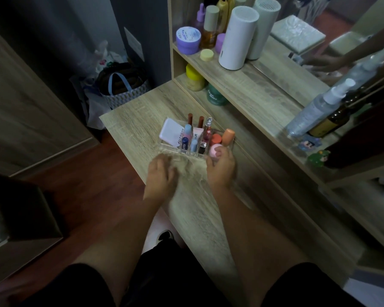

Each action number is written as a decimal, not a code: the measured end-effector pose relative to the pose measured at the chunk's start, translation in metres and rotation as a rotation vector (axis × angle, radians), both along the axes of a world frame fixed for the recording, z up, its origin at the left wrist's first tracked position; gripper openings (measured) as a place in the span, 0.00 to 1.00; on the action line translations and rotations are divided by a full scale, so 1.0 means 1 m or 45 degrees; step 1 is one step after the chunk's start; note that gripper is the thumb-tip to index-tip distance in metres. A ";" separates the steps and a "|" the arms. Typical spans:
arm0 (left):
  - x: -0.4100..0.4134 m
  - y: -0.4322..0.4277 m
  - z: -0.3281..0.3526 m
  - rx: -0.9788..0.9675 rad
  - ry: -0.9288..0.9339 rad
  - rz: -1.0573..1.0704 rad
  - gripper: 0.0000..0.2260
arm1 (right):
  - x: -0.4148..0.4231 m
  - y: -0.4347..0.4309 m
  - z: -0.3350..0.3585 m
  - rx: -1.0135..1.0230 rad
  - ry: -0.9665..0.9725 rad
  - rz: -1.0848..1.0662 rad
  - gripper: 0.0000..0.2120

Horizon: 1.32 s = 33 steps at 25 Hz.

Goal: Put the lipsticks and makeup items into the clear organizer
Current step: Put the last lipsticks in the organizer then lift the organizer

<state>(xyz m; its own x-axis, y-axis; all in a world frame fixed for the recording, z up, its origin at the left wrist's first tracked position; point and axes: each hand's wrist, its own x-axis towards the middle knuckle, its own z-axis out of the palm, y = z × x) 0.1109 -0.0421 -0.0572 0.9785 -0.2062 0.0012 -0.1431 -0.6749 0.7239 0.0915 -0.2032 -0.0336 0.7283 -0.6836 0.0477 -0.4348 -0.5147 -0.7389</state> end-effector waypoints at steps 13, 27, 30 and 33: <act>0.102 0.004 0.013 -0.178 0.573 0.110 0.28 | 0.008 -0.031 -0.032 0.251 0.209 0.037 0.52; 0.109 -0.001 0.015 -0.152 0.574 0.135 0.26 | 0.008 -0.038 -0.044 0.142 0.200 -0.023 0.52; 0.109 -0.002 0.016 -0.146 0.564 0.139 0.26 | 0.005 -0.036 -0.042 0.134 0.183 -0.035 0.52; 0.107 -0.003 0.018 -0.129 0.570 0.109 0.27 | -0.001 -0.034 -0.039 0.148 0.162 -0.074 0.51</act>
<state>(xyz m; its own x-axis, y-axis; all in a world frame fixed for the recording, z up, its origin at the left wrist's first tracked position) 0.2183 -0.0453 -0.0390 0.9009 -0.1456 -0.4090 0.2514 -0.5931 0.7649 0.0901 -0.2374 -0.0729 0.6828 -0.7200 -0.1240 -0.5550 -0.4008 -0.7289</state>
